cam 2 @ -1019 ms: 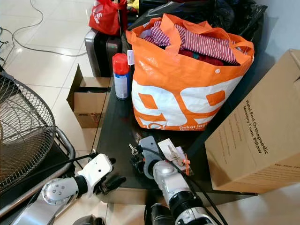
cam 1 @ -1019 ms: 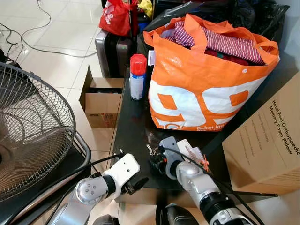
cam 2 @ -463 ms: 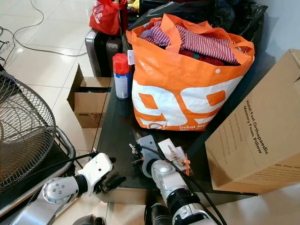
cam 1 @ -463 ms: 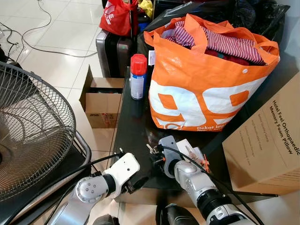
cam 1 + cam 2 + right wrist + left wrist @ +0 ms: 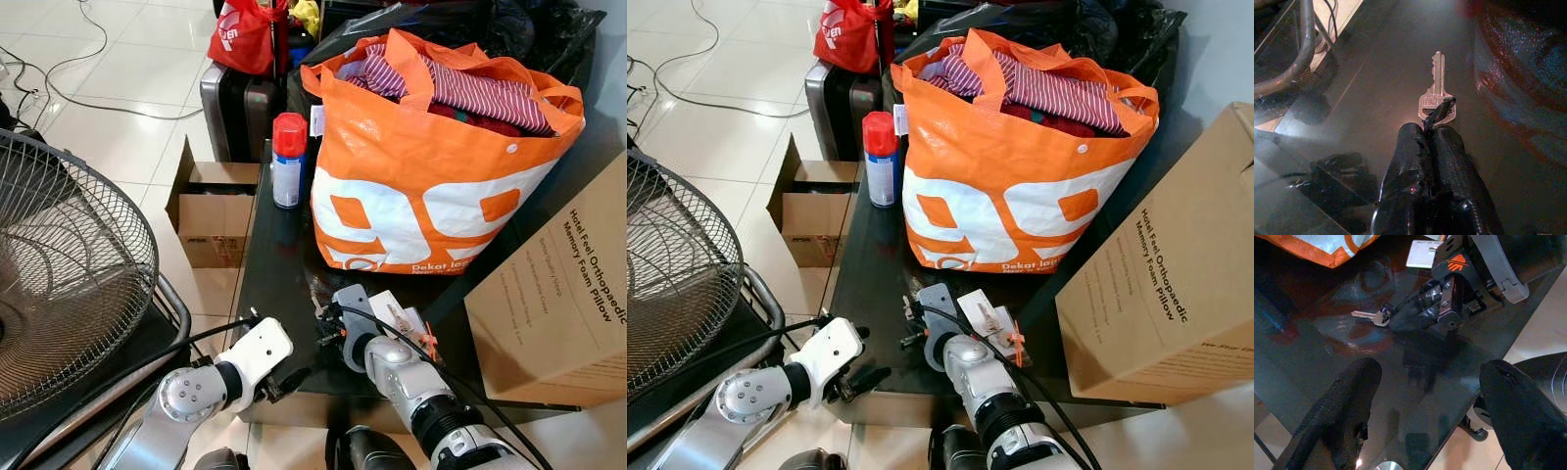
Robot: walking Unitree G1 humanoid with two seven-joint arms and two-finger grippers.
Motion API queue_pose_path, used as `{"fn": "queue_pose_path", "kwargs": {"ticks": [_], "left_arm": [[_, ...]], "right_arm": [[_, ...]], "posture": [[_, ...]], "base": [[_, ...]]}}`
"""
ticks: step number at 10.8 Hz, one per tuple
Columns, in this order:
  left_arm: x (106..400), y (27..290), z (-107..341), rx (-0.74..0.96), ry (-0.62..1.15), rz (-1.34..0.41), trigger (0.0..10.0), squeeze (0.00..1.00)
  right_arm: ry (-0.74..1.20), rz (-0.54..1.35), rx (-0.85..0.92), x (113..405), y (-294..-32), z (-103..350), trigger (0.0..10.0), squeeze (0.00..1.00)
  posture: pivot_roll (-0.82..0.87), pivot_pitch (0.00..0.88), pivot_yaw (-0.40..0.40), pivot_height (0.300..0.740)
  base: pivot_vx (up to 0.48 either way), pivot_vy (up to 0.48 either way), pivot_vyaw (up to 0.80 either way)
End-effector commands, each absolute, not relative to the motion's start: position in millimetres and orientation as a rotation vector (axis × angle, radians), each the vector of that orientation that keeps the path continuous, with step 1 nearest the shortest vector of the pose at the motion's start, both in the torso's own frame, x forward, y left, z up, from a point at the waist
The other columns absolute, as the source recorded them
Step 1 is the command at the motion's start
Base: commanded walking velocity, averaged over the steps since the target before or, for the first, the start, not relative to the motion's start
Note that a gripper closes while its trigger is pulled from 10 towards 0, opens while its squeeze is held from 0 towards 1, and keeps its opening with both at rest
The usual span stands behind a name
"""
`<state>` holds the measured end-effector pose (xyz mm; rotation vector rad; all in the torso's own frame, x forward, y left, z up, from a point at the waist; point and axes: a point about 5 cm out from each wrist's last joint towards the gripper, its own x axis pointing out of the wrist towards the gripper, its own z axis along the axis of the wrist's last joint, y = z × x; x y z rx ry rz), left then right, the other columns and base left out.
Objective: Hang keys on a hook
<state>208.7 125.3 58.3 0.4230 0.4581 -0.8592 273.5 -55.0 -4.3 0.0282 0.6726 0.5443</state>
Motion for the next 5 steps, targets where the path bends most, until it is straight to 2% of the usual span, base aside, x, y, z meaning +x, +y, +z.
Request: {"fn": "queue_pose_path", "kwargs": {"ticks": [1,2,3,5], "left_arm": [[207,122,56,0.419,0.475,-0.876,10.0,0.0],[207,122,56,0.419,0.475,-0.875,10.0,0.0],[207,122,55,0.419,0.475,-0.874,10.0,0.0],[207,122,51,0.413,0.461,-0.842,10.0,0.0]], "right_arm": [[0.677,0.531,0.032,274,-58,-5,1.0,0.0],[0.676,0.532,0.031,274,-58,-5,0.9,0.0],[0.652,0.559,0.017,276,-60,-3,0.3,0.0],[0.512,0.715,0.052,282,-72,21,0.0,0.0]], "posture": [[0.03,0.154,-0.083,0.74],[0.03,0.152,-0.082,0.74],[0.04,0.145,-0.083,0.74],[0.03,0.106,-0.085,0.74]], "base": [[0.0,0.0,0.0],[0.0,0.0,0.0],[0.0,0.0,0.0],[0.0,0.0,0.0]]}}
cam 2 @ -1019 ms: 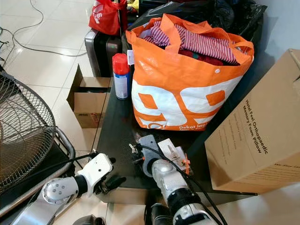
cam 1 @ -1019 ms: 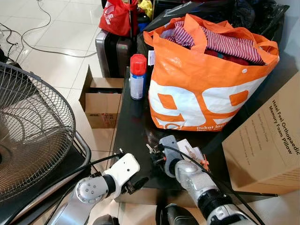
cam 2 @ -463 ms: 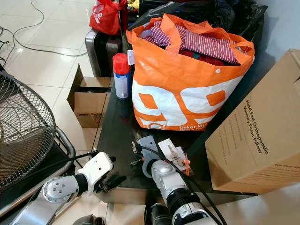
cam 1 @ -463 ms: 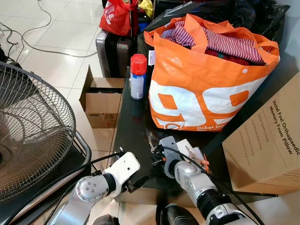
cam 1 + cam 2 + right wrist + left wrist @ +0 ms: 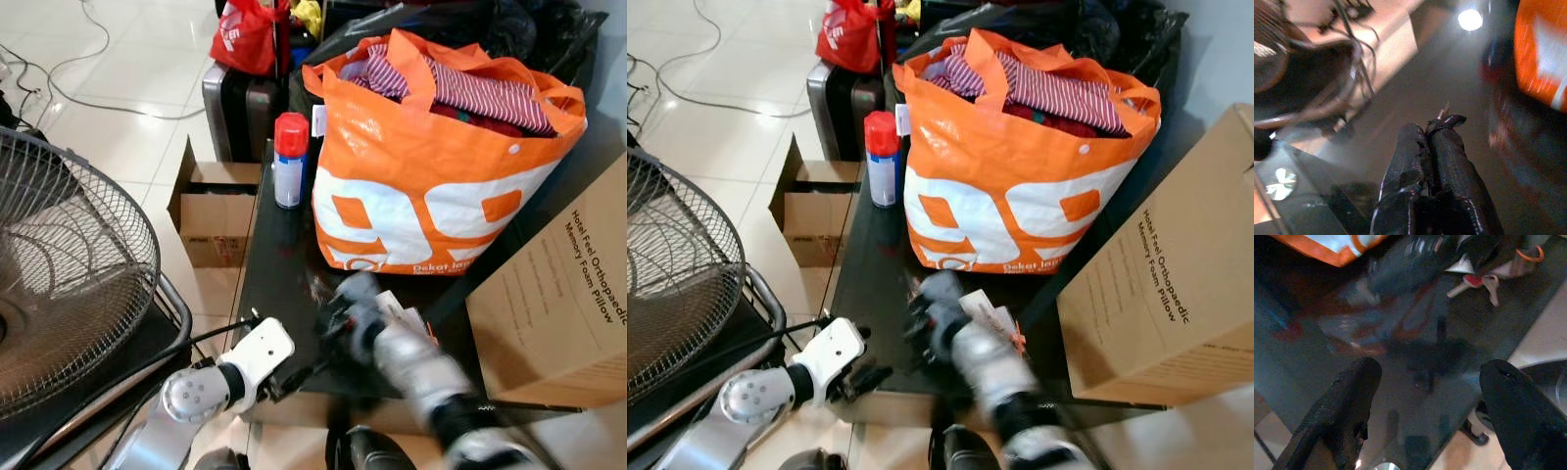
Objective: Hang keys on a hook
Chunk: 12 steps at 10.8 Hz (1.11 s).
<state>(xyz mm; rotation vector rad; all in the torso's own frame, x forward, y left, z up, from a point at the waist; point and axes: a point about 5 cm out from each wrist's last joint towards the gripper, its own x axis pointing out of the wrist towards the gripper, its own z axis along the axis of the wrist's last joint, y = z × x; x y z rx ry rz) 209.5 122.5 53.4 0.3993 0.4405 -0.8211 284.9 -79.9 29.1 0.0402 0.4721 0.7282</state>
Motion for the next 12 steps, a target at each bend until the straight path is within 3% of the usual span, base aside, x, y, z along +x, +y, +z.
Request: {"fn": "queue_pose_path", "kwargs": {"ticks": [1,3,6,9,10,11,12], "left_arm": [[207,123,50,0.38,0.43,-0.795,10.0,0.0],[209,124,47,0.318,0.374,-0.717,10.0,0.0],[207,132,44,0.149,0.242,-0.463,10.0,0.0],[201,138,39,0.15,0.216,-0.352,10.0,0.0],[200,139,39,0.151,0.201,-0.318,10.0,0.0],[221,153,75,0.181,0.141,-0.272,10.0,0.0],[234,162,102,0.193,0.071,-0.236,10.0,0.0]], "right_arm": [[0.437,0.776,0.072,283,-85,38,0.0,0.0],[0.338,0.809,0.101,282,-101,60,0.0,0.0],[0.151,0.766,0.113,269,-124,100,0.0,0.0],[0.071,0.67,0.098,260,-141,123,0.0,0.0],[0.066,0.634,0.08,260,-143,124,2.9,0.0],[0.069,0.565,0.047,260,-147,124,10.0,0.0],[0.077,0.492,-0.002,263,-150,122,10.0,0.0]], "posture": [[0.02,0.062,-0.084,0.74],[0.01,0.0,-0.086,0.74],[0.0,0.0,-0.086,0.74],[0.01,0.0,-0.099,0.74],[0.01,0.0,-0.104,0.74],[0.02,0.0,-0.112,0.74],[0.02,0.0,-0.12,0.74]], "base": [[0.0,0.0,0.0],[0.0,0.0,0.0],[0.0,0.0,0.0],[0.0,0.0,0.0],[0.0,0.0,0.0],[0.0,0.0,0.0],[0.0,0.0,0.0]]}}
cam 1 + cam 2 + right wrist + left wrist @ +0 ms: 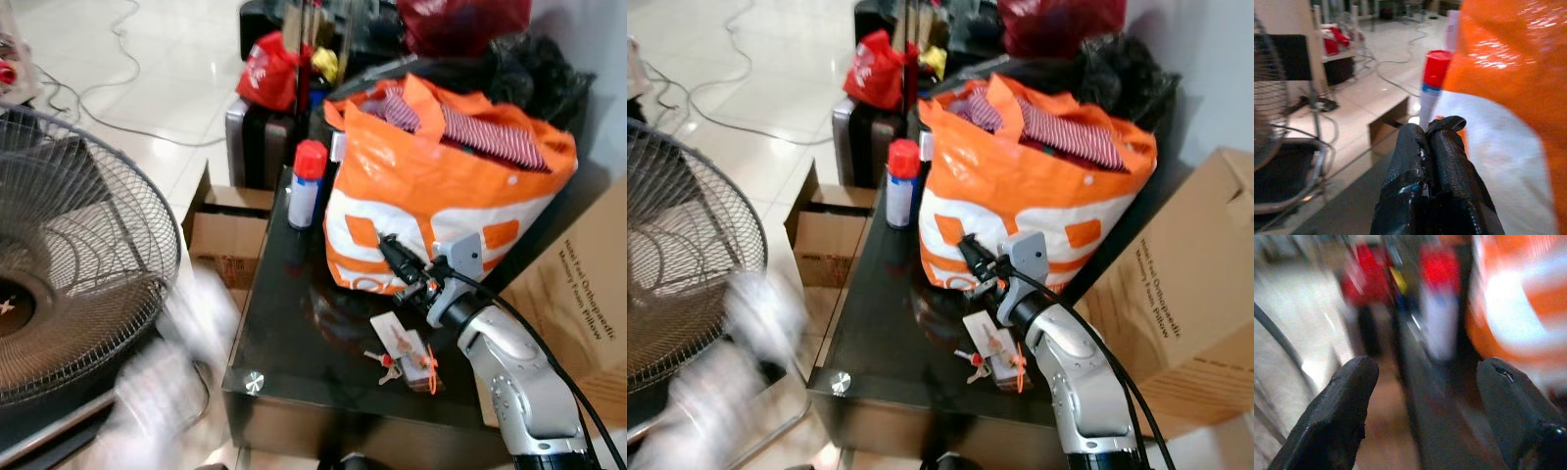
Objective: Hang keys on a hook
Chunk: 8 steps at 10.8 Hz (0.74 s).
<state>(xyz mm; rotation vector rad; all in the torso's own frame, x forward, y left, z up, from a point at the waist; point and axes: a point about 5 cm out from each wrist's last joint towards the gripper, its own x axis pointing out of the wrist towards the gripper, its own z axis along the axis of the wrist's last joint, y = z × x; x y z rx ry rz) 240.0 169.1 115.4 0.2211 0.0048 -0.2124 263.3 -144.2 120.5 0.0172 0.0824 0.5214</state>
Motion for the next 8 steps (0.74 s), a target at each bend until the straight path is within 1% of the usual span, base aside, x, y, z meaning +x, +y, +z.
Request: {"fn": "queue_pose_path", "kwargs": {"ticks": [1,4,8], "left_arm": [[234.0,163.7,104.1,0.208,0.064,-0.228,10.0,0.0],[232.2,164.2,105.1,0.213,0.103,-0.232,10.0,0.0],[235.5,159.3,104.3,0.214,0.117,-0.249,10.0,0.0]], "right_arm": [[0.085,0.469,-0.007,263.7,-150.8,121.2,10.0,0.0],[0.099,0.445,-0.023,261.4,-148.5,119.0,10.0,0.0],[0.133,0.376,-0.05,268.8,-154.6,114.1,10.0,0.0]], "posture": [[0.03,0.0,-0.13,0.74],[0.03,0.0,-0.124,0.74],[0.02,0.0,-0.13,0.74]], "base": [[-0.296,0.0,0.0],[-0.311,0.0,0.0],[-0.308,0.0,0.0]]}}
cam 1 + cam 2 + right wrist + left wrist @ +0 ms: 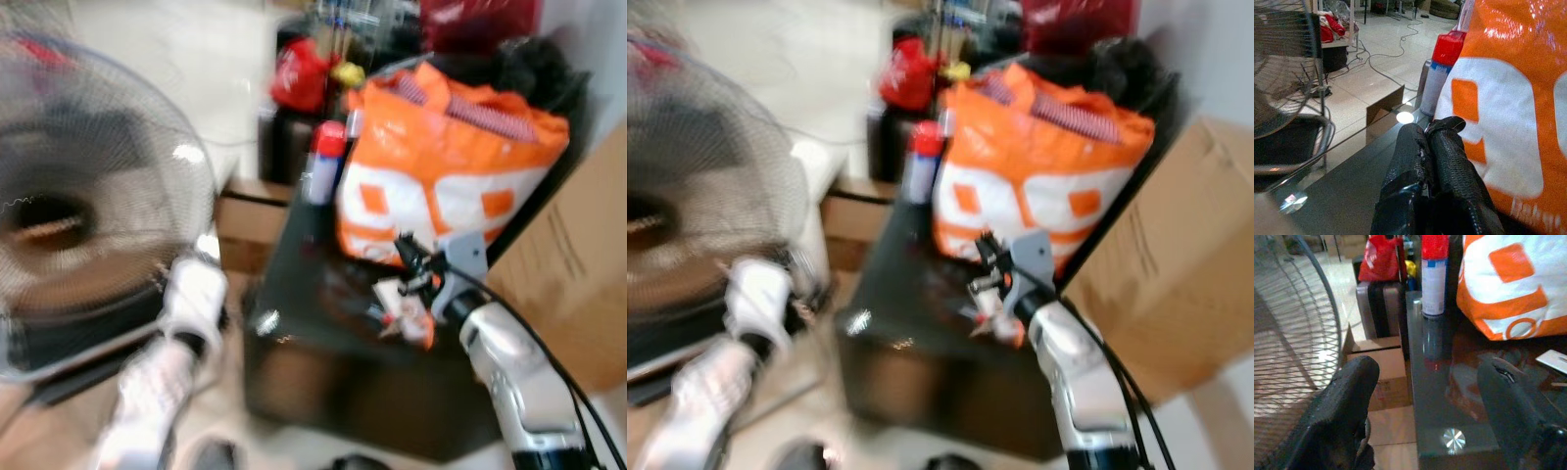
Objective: Hang keys on a hook
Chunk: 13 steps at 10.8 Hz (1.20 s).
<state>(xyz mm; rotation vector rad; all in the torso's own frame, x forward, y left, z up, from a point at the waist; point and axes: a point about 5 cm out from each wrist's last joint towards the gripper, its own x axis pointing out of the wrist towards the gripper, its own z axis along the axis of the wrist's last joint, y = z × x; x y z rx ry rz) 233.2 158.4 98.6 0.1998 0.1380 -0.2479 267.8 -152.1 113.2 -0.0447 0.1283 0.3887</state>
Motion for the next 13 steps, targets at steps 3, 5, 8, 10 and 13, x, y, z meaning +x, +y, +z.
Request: {"fn": "queue_pose_path", "kwargs": {"ticks": [3,5,8,10,13], "left_arm": [[240,158,105,0.221,0.119,-0.256,10.0,0.0],[244,155,105,0.228,0.12,-0.28,10.0,0.0],[248,154,104,0.242,0.116,-0.314,10.0,0.0],[251,154,105,0.257,0.119,-0.348,10.0,0.0],[254,147,105,0.238,0.099,-0.373,10.0,0.0]], "right_arm": [[0.137,0.358,-0.052,270,-157,115,10.0,0.0],[0.138,0.355,-0.067,270,-157,116,10.0,0.0],[0.153,0.365,-0.088,268,-155,117,10.0,0.0],[0.151,0.336,-0.079,260,-154,118,10.0,0.0],[0.085,0.251,-0.034,251,-168,133,10.0,0.0]], "posture": [[0.01,0.0,-0.122,0.74],[0.0,0.0,-0.09,0.74],[-0.01,0.0,-0.031,0.74],[-0.02,0.0,0.021,0.74],[-0.07,0.0,0.034,0.74]], "base": [[-0.29,0.0,0.0],[-0.27,0.0,0.0],[0.0,0.0,0.0],[0.0,0.0,0.0],[0.0,0.0,0.0]]}}
